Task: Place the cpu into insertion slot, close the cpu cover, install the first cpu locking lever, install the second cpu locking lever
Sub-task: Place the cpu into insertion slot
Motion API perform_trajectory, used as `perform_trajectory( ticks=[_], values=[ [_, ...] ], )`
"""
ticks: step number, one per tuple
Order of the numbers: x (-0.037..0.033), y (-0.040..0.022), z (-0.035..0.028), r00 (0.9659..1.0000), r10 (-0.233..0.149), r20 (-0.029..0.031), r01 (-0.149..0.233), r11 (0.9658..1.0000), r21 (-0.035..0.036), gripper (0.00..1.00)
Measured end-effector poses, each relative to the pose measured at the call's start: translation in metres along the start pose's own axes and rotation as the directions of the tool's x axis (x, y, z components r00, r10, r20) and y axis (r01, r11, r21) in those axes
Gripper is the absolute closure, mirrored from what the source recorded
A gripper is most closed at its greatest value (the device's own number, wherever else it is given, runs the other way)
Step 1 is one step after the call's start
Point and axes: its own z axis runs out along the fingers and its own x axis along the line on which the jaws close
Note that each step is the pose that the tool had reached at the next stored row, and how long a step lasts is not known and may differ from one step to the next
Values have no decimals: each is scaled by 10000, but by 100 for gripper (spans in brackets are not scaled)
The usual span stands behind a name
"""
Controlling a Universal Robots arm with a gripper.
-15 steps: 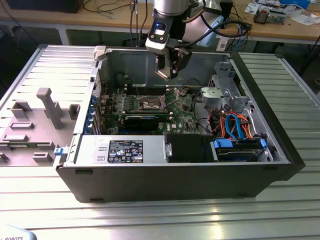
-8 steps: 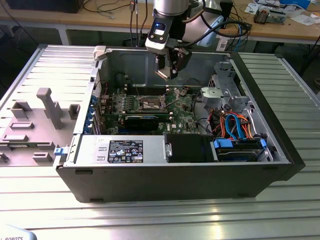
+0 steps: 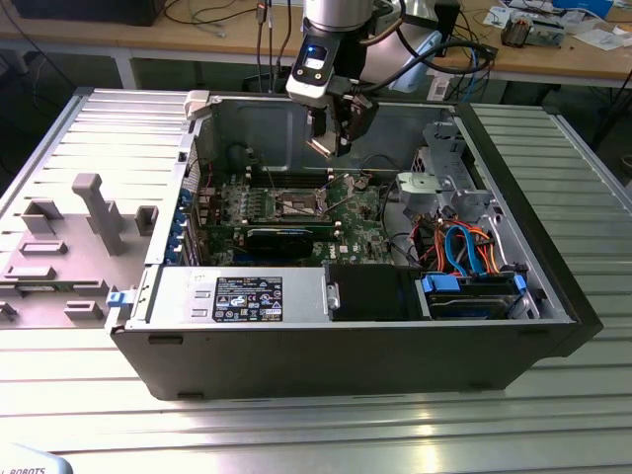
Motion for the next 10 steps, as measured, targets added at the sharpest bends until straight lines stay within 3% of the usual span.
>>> perform_trajectory(
  ticks=[10],
  values=[
    [0,0,2,10000,72,6,-72,10000,-2,46]
  ],
)
